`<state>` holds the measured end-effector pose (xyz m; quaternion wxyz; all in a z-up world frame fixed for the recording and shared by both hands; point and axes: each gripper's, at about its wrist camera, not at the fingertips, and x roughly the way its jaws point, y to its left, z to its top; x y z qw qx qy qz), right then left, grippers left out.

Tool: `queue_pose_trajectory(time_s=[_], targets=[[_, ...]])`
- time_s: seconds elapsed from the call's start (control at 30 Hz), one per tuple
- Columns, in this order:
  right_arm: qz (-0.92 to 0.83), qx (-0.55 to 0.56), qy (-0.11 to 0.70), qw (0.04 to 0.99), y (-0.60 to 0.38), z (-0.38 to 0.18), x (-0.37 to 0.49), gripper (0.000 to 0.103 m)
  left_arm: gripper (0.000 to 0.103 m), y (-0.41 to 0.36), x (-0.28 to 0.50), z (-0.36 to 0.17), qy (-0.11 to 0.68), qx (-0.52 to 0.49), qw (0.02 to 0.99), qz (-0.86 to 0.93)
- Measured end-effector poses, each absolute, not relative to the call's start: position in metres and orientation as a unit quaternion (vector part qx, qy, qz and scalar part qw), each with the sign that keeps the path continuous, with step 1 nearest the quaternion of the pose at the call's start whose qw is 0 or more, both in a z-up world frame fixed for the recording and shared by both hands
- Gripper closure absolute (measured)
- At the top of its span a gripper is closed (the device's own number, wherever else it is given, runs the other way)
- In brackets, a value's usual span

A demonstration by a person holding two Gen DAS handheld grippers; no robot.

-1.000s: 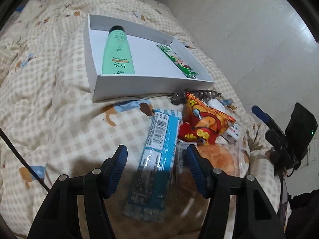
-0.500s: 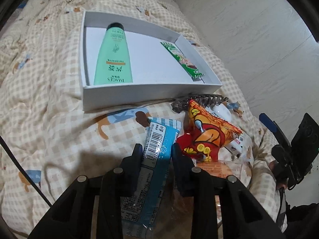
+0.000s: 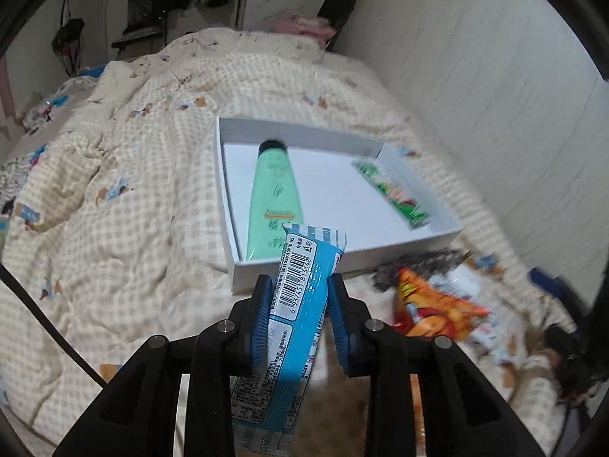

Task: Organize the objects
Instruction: 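Grasp the blue-white wafer packet with the left gripper, then lift the blue wafer packet toward the white box with the left gripper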

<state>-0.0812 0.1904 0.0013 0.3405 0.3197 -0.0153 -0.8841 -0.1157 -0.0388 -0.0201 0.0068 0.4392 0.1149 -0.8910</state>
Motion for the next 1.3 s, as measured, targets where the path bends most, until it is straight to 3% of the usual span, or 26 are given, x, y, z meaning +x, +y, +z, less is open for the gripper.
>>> queue_pose_trajectory(time_s=[0.2, 0.53, 0.63, 0.7, 1.0, 1.3], targets=[[-0.884, 0.321, -0.017, 0.341, 0.19, 0.002, -0.081, 0.0, 0.069, -0.028, -0.117, -0.026, 0.072, 0.463, 0.007, -0.883], [-0.884, 0.32, -0.018, 0.341, 0.191, 0.001, -0.082, 0.0, 0.057, -0.007, -0.124, -0.039, 0.012, 0.5, 0.005, -0.866], [-0.884, 0.32, -0.018, 0.341, 0.191, 0.001, -0.081, 0.0, 0.057, -0.006, -0.126, -0.046, 0.001, 0.51, 0.009, -0.86], [-0.884, 0.319, -0.018, 0.341, 0.191, 0.002, -0.081, 0.0, 0.069, -0.007, -0.124, -0.044, 0.009, 0.505, 0.004, -0.863], [-0.884, 0.319, -0.022, 0.34, 0.193, 0.003, -0.08, 0.0, 0.069, -0.012, -0.065, 0.02, 0.033, 0.342, -0.03, -0.938], [-0.885, 0.317, -0.021, 0.34, 0.193, 0.005, -0.08, 0.0, 0.069, -0.017, -0.023, 0.041, 0.103, 0.272, -0.037, -0.956]])
